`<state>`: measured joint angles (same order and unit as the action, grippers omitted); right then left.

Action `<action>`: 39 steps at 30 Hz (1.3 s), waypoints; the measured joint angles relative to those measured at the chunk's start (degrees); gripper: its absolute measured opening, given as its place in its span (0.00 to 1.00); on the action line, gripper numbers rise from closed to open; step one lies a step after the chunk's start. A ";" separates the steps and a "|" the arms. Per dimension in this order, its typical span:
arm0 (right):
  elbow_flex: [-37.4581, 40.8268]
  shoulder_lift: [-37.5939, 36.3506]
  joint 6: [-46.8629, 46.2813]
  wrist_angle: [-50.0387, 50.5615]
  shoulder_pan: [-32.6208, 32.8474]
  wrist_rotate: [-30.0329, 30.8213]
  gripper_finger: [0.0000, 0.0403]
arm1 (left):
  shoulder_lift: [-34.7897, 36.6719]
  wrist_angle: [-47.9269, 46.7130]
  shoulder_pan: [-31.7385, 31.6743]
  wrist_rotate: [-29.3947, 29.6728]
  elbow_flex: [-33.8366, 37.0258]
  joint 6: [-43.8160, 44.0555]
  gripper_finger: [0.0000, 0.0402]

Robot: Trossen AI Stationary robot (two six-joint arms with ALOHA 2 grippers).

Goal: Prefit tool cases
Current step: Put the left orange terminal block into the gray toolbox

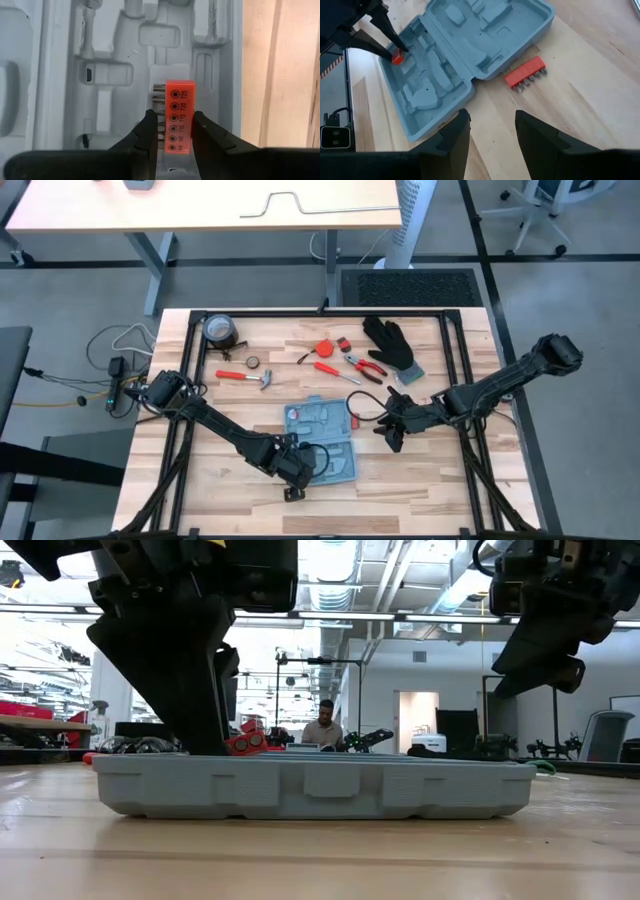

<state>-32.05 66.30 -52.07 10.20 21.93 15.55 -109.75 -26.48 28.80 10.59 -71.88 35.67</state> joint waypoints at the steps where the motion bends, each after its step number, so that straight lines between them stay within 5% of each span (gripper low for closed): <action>1: 0.00 0.00 0.01 0.00 0.00 0.00 0.41 | 0.00 0.02 0.00 -0.19 0.00 -0.01 0.21; 33: 0.01 0.02 1.04 -0.35 0.02 -0.03 0.41 | 0.00 -3.92 -0.11 -1.62 0.00 -1.74 0.21; 39: 0.07 0.50 4.03 -11.59 0.02 -2.16 0.41 | 0.00 -4.71 -1.01 -1.37 0.00 -2.92 0.21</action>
<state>-31.99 66.80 -48.05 -1.40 21.96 13.39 -109.75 -31.19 27.78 9.22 -71.88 32.75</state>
